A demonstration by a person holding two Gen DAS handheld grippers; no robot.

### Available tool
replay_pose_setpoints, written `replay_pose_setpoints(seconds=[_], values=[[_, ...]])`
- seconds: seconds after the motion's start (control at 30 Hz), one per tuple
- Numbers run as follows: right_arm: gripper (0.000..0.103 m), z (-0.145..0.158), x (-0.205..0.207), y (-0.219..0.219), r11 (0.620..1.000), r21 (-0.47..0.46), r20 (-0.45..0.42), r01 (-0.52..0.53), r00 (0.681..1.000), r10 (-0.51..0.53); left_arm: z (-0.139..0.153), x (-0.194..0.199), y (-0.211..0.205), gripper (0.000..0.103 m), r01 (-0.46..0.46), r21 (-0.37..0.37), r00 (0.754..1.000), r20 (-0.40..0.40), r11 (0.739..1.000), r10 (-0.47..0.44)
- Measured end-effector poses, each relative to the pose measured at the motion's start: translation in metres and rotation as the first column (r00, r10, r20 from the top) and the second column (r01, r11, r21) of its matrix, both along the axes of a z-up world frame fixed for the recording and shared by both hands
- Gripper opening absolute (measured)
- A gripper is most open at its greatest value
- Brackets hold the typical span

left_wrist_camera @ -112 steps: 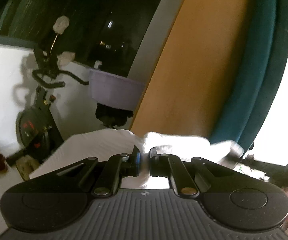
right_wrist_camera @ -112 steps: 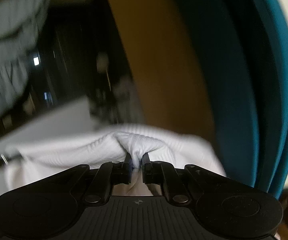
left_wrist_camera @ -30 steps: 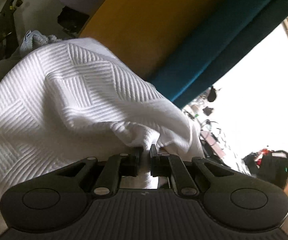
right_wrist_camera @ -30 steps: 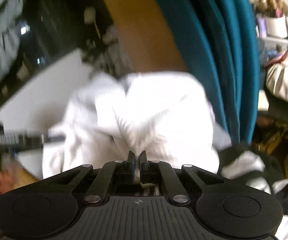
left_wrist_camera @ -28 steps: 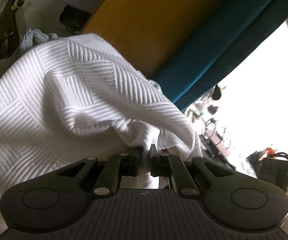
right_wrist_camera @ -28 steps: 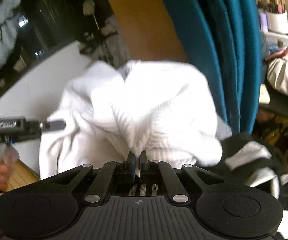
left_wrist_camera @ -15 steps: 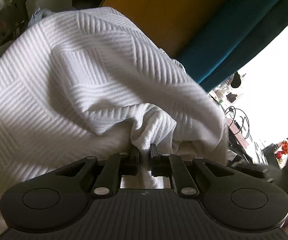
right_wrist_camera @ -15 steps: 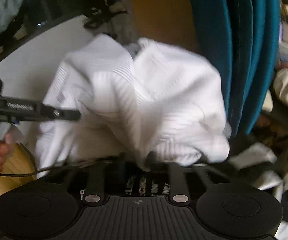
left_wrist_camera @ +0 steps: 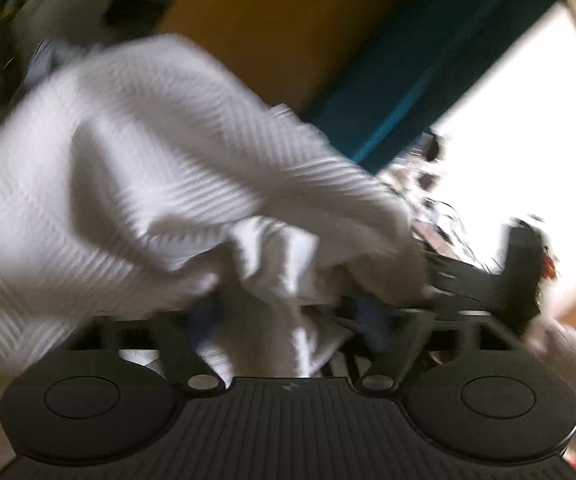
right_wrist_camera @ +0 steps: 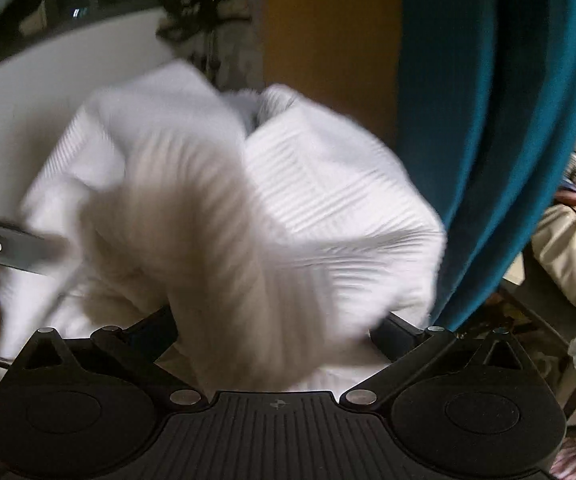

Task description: Fold clothes

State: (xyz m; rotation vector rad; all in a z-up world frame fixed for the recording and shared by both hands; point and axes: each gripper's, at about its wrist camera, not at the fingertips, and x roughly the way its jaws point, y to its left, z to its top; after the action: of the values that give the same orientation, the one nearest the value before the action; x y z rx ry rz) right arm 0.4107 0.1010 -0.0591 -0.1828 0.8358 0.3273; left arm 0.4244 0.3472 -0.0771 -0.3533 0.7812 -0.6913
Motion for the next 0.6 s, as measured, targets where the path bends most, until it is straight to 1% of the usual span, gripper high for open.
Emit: replay_pose_setpoints(seconds=[0.07, 0.1, 0.13, 0.17, 0.23, 0.27, 0.33, 0.47, 0.53, 0.57, 0.6], values=[[0.091, -0.008, 0.006, 0.008, 0.999, -0.036, -0.009, -0.024, 1.0, 0.024, 0.007, -0.013, 0.017, 0.095, 0.011, 0.049, 0.997, 0.074, 0.999, -0.014], [0.083, -0.01, 0.008, 0.009, 0.999, -0.037, -0.021, -0.027, 0.999, 0.026, 0.011, -0.019, 0.026, 0.096, 0.015, 0.073, 0.994, 0.11, 0.997, -0.023], [0.079, -0.011, 0.011, 0.009, 1.0, -0.021, -0.029, -0.021, 0.999, 0.021, 0.015, -0.026, 0.034, 0.097, 0.018, 0.098, 0.989, 0.147, 0.995, -0.032], [0.077, -0.011, 0.013, 0.008, 1.0, -0.003, -0.037, -0.013, 0.999, 0.013, 0.013, -0.029, 0.045, 0.098, -0.003, 0.117, 0.986, 0.163, 0.993, -0.016], [0.07, -0.011, 0.015, 0.008, 1.0, 0.017, -0.046, -0.006, 0.999, 0.007, 0.0, -0.024, 0.058, 0.099, -0.065, 0.156, 0.989, 0.141, 0.986, 0.043], [0.069, -0.011, 0.017, 0.008, 1.0, 0.027, -0.051, -0.003, 0.999, 0.005, -0.007, -0.02, 0.064, 0.099, -0.095, 0.177, 0.989, 0.128, 0.98, 0.073], [0.071, -0.013, 0.018, 0.01, 1.0, 0.025, -0.055, -0.004, 0.998, 0.005, -0.022, -0.015, 0.065, 0.099, -0.101, 0.221, 0.99, 0.116, 0.97, 0.077], [0.073, -0.013, 0.017, 0.012, 1.0, 0.014, -0.06, -0.011, 0.998, 0.012, -0.049, -0.012, 0.041, 0.099, -0.038, 0.316, 0.993, 0.122, 0.948, -0.001], [0.073, -0.013, 0.016, 0.012, 1.0, 0.015, -0.061, -0.01, 0.998, 0.011, -0.059, -0.006, 0.034, 0.099, -0.021, 0.329, 0.992, 0.126, 0.944, -0.022], [0.073, -0.014, 0.016, 0.013, 1.0, 0.016, -0.061, -0.009, 0.998, 0.01, -0.065, -0.003, 0.031, 0.097, -0.013, 0.334, 0.991, 0.128, 0.943, -0.032], [0.073, -0.015, 0.016, 0.013, 1.0, 0.017, -0.06, -0.009, 0.998, 0.01, -0.066, -0.002, 0.03, 0.082, 0.002, 0.331, 0.991, 0.126, 0.944, -0.046]])
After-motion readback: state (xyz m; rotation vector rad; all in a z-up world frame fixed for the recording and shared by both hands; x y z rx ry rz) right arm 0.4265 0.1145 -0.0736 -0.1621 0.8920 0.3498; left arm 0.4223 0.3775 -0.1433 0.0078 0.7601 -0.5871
